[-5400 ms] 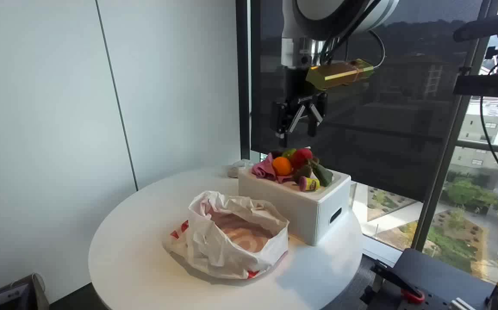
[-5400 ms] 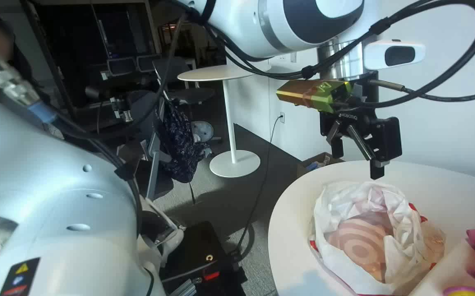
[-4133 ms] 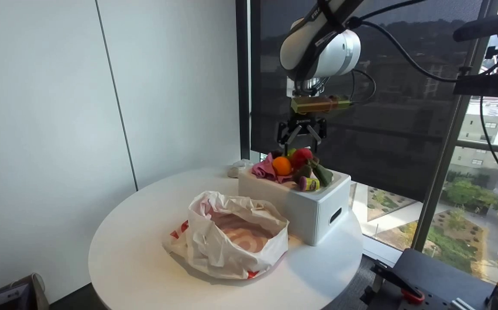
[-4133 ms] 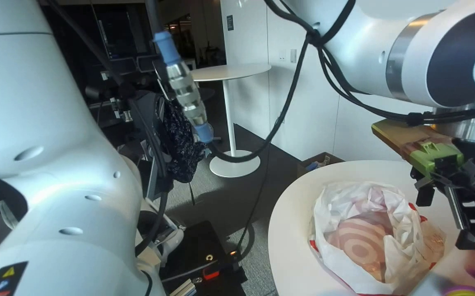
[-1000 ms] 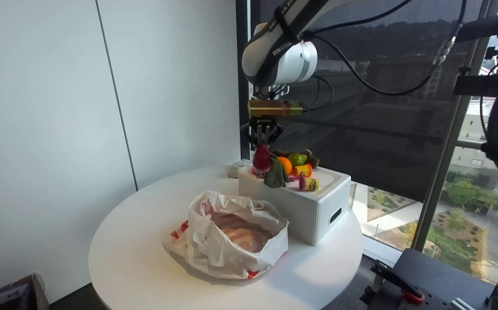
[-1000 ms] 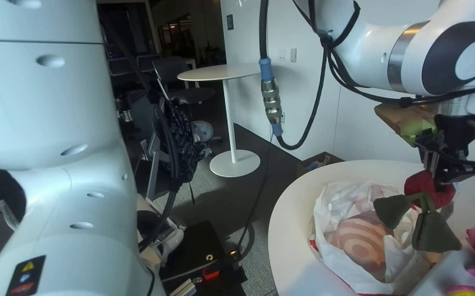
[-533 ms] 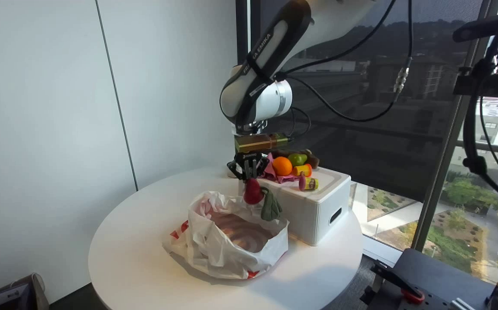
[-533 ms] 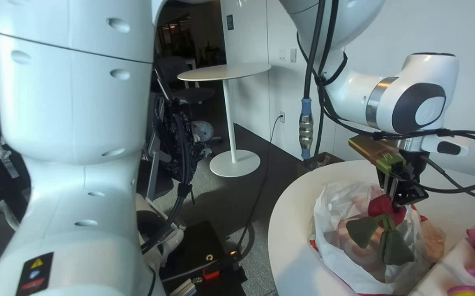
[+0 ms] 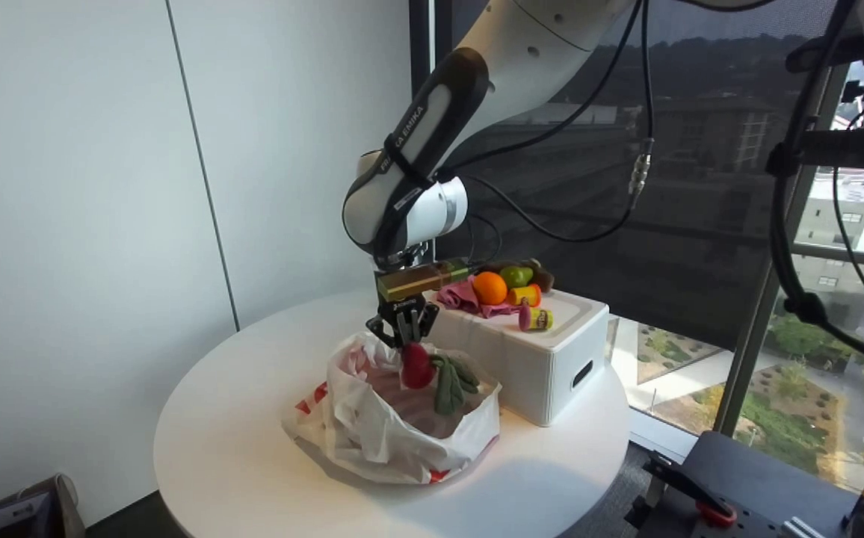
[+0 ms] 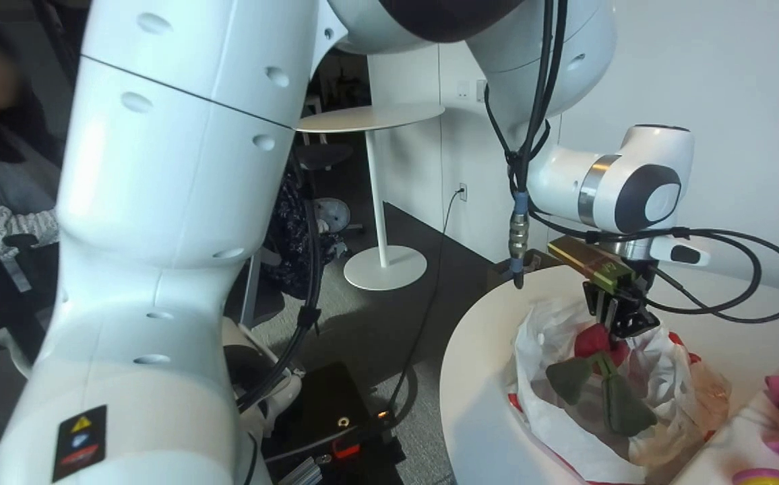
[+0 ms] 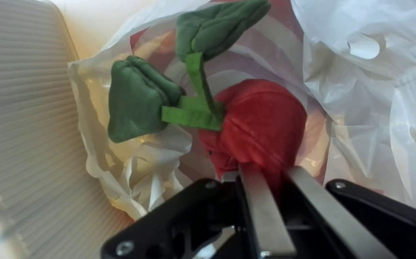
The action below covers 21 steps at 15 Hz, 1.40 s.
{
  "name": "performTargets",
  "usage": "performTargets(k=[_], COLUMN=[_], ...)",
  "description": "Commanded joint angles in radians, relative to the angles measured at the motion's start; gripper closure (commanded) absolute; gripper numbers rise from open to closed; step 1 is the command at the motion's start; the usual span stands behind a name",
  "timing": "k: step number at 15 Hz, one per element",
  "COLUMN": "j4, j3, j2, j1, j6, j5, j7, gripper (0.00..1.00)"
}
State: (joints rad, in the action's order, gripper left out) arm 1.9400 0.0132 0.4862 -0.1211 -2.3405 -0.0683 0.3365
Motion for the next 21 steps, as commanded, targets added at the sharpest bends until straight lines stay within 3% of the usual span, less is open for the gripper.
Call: performTargets(k=[1,5,7,11,15,21], j4=[-0.057,-0.105,-0.132,-0.161,-0.146,-0.134], j3=[-0.015,-0.019,-0.004,0.0,-0.027,0.041], j2=[0.026,0.07,0.101,0.12,0.037,-0.1], j1=[-0.022,-0.041,-0.049,-0.036,0.019,0.096], j6=[0.031,0.042,0.055,0.09,0.114,0.079], j5=[0.001,-0.015,-0.039,-0.034,0.056,0.135], j7=[-0.036,-0.058,-0.061,-0.066,-0.104,-0.016], gripper=[0.9,0.89,0.62,0.33,0.03,0.0])
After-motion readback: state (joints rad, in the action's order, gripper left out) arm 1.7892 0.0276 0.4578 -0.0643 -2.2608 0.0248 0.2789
